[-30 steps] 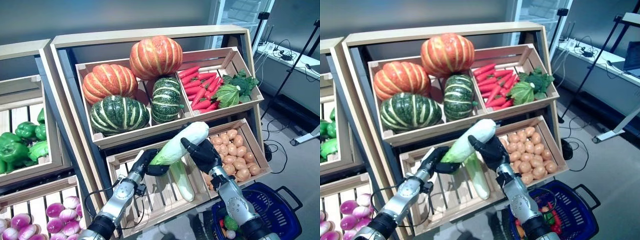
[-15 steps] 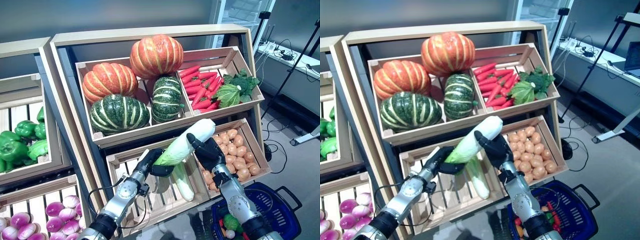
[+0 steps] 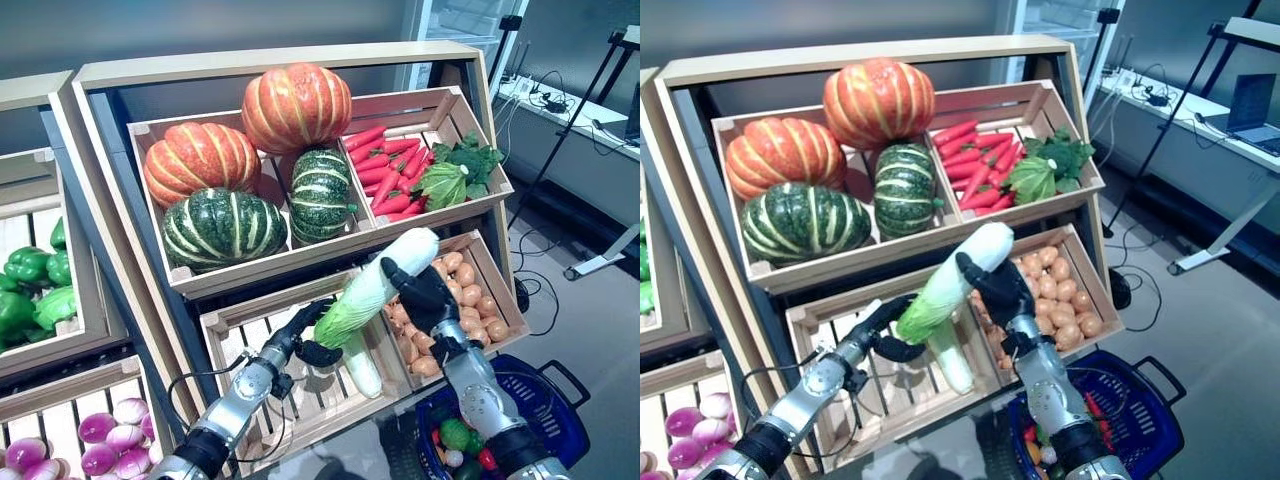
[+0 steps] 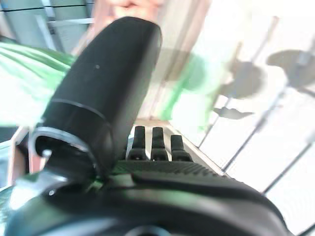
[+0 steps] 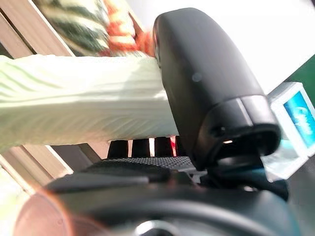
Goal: Put vegetables into the basket
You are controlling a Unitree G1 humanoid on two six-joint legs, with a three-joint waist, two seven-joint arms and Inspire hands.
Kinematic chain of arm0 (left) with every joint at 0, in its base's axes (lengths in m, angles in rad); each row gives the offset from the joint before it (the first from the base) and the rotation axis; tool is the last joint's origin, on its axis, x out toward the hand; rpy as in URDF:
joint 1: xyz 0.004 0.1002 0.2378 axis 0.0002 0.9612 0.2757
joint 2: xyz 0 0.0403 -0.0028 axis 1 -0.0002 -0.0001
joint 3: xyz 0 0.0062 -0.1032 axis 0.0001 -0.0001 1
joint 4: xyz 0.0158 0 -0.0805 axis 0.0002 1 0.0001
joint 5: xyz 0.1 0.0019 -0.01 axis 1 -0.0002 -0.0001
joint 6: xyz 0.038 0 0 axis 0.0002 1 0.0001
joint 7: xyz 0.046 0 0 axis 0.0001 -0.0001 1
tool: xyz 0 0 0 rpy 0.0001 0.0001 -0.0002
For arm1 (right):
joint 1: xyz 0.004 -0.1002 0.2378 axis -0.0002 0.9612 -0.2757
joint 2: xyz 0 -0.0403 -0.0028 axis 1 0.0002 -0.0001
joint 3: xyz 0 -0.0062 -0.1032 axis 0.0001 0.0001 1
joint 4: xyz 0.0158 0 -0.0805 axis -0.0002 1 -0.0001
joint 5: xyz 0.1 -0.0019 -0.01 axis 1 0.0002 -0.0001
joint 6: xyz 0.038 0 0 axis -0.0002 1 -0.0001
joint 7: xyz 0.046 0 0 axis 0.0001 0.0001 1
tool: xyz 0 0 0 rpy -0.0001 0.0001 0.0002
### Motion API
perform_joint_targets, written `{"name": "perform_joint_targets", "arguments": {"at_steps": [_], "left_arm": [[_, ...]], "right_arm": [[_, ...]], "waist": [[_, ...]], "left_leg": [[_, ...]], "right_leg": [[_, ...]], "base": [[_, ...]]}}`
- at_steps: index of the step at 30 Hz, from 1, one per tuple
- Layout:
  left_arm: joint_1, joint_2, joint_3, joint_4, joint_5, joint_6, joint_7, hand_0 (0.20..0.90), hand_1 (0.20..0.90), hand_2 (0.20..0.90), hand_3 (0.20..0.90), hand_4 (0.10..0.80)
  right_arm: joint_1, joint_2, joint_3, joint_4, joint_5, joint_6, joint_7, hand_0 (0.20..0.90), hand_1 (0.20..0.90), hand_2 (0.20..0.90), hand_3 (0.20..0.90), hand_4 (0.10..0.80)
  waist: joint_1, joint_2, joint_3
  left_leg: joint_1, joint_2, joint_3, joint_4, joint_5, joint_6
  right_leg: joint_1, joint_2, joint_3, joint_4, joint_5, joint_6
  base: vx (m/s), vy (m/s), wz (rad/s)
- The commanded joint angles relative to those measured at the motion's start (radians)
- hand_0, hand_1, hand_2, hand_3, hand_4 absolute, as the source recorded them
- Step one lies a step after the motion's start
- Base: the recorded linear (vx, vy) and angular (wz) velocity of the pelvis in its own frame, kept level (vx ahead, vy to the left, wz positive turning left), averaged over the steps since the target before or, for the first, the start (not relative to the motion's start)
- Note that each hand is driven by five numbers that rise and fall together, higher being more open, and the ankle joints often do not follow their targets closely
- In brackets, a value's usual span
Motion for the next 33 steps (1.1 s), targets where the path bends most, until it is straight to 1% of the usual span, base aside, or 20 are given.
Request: {"name": "perform_joint_targets", "arguments": {"at_steps": [1,7,9,11,18,22,25,26,28,29,30,31,32,33], "left_arm": [[-0.101,0.063,0.039,0.065,0.082,-0.064,0.029,0.900,0.900,0.900,0.900,0.800],[-0.090,0.130,0.089,0.135,0.147,-0.088,0.049,0.900,0.900,0.900,0.900,0.800],[-0.084,0.164,0.115,0.153,0.149,-0.102,0.053,0.900,0.900,0.900,0.900,0.800],[-0.085,0.177,0.131,0.160,0.143,-0.104,0.058,0.900,0.900,0.900,0.900,0.800],[-0.082,0.169,0.154,0.159,0.137,-0.111,0.073,0.900,0.900,0.900,0.900,0.800],[-0.074,0.154,0.157,0.145,0.151,-0.125,0.092,0.900,0.900,0.900,0.900,0.800],[-0.075,0.160,0.155,0.130,0.203,-0.139,0.134,0.900,0.900,0.900,0.900,0.800],[-0.071,0.172,0.158,0.122,0.231,-0.152,0.169,0.900,0.900,0.900,0.900,0.800],[-0.062,0.190,0.168,0.106,0.230,-0.143,0.198,0.900,0.900,0.900,0.900,0.800],[-0.056,0.212,0.191,0.095,0.214,-0.135,0.214,0.900,0.900,0.900,0.900,0.800],[-0.056,0.224,0.204,0.094,0.205,-0.142,0.215,0.900,0.900,0.900,0.900,0.800],[-0.058,0.233,0.211,0.095,0.197,-0.149,0.215,0.900,0.900,0.900,0.900,0.800],[-0.070,0.247,0.219,0.107,0.174,-0.173,0.218,0.900,0.900,0.900,0.900,0.800],[-0.078,0.250,0.221,0.113,0.168,-0.182,0.223,0.900,0.900,0.900,0.900,0.800]], "right_arm": [[-0.167,-0.070,-0.153,-0.094,-0.033,-0.176,-0.006,0.300,0.300,0.300,0.300,0.400],[-0.112,-0.179,-0.247,-0.070,-0.068,-0.167,-0.023,0.300,0.300,0.300,0.300,0.400],[-0.079,-0.220,-0.289,-0.045,-0.060,-0.165,-0.023,0.300,0.300,0.300,0.300,0.400],[-0.056,-0.234,-0.317,-0.032,-0.047,-0.161,-0.019,0.300,0.300,0.300,0.300,0.400],[0.001,-0.226,-0.368,0.002,-0.048,-0.157,-0.023,0.300,0.300,0.300,0.300,0.400],[0.029,-0.221,-0.392,0.013,-0.068,-0.144,-0.037,0.300,0.300,0.300,0.300,0.400],[0.041,-0.225,-0.402,0.010,-0.110,-0.144,-0.050,0.300,0.300,0.300,0.300,0.400],[0.044,-0.232,-0.402,0.006,-0.157,-0.146,-0.074,0.300,0.300,0.300,0.300,0.400],[0.040,-0.231,-0.390,0.005,-0.199,-0.145,-0.094,0.300,0.300,0.300,0.300,0.400],[0.022,-0.237,-0.376,0.024,-0.220,-0.147,-0.107,0.300,0.300,0.300,0.300,0.400],[0.009,-0.239,-0.367,0.035,-0.229,-0.151,-0.117,0.300,0.300,0.300,0.300,0.400],[0.004,-0.242,-0.364,0.044,-0.234,-0.155,-0.124,0.300,0.300,0.300,0.300,0.400],[-0.010,-0.248,-0.359,0.076,-0.247,-0.169,-0.141,0.300,0.300,0.300,0.300,0.400],[-0.017,-0.250,-0.356,0.094,-0.252,-0.177,-0.151,0.300,0.300,0.300,0.300,0.400]], "waist": [[-0.030,0.026,-0.023],[-0.058,0.026,-0.023],[-0.070,0.027,-0.022],[-0.079,0.028,-0.020],[-0.095,0.032,-0.017],[-0.103,0.031,-0.017],[-0.108,0.026,-0.013],[-0.107,0.023,-0.010],[-0.096,0.021,-0.002],[-0.080,0.019,0.014],[-0.068,0.019,0.024],[-0.062,0.020,0.031],[-0.047,0.017,0.045],[-0.040,0.014,0.051]], "left_leg": [[0.018,-0.025,-0.018,0.007,-0.081,0.041],[0.018,-0.018,0.005,0.007,-0.078,0.037],[0.019,-0.016,0.013,0.008,-0.077,0.037],[0.019,-0.015,0.020,0.008,-0.076,0.036],[0.022,-0.020,0.036,0.008,-0.077,0.038],[0.023,-0.034,0.039,0.010,-0.083,0.043],[0.022,-0.046,0.036,0.007,-0.085,0.046],[0.021,-0.048,0.041,0.005,-0.084,0.047],[0.019,-0.043,0.059,0.006,-0.081,0.045],[0.018,-0.036,0.085,0.013,-0.081,0.053],[0.012,-0.032,0.095,0.018,-0.081,0.059],[0.008,-0.028,0.097,0.022,-0.081,0.061],[-0.008,-0.019,0.093,0.043,-0.082,0.061],[-0.018,-0.009,0.091,0.057,-0.081,0.054]], "right_leg": [[-0.050,0.051,0.047,-0.031,0.070,-0.053],[-0.058,0.053,0.067,-0.029,0.074,-0.048],[-0.062,0.055,0.074,-0.027,0.075,-0.047],[-0.064,0.055,0.080,-0.028,0.077,-0.046],[-0.066,0.051,0.094,-0.030,0.082,-0.042],[-0.068,0.043,0.102,-0.030,0.090,-0.034],[-0.082,0.037,0.111,-0.034,0.107,-0.024],[-0.091,0.031,0.105,-0.034,0.117,-0.017],[-0.096,0.008,0.060,-0.016,0.124,-0.007],[-0.122,-0.026,0.017,0.066,0.125,0.005],[-0.147,-0.050,0.003,0.131,0.125,0.008],[-0.161,-0.062,0.000,0.163,0.126,0.008],[-0.181,-0.086,-0.002,0.201,0.123,0.007],[-0.178,-0.086,-0.011,0.186,0.112,0.005]], "base": [[-0.009,0.009,-0.14],[-0.003,0.013,-0.12],[0.003,0.019,-0.21],[-0.005,0.022,-0.20],[-0.003,0.052,-0.14],[0.027,0.080,-0.12],[-0.004,0.014,-0.16],[-0.065,-0.045,-0.25],[-0.126,-0.090,-0.37],[-0.201,-0.157,-0.56],[-0.212,-0.194,-0.60],[-0.166,-0.241,-0.84],[-0.120,-0.292,-0.80],[-0.101,-0.361,-0.76]]}}
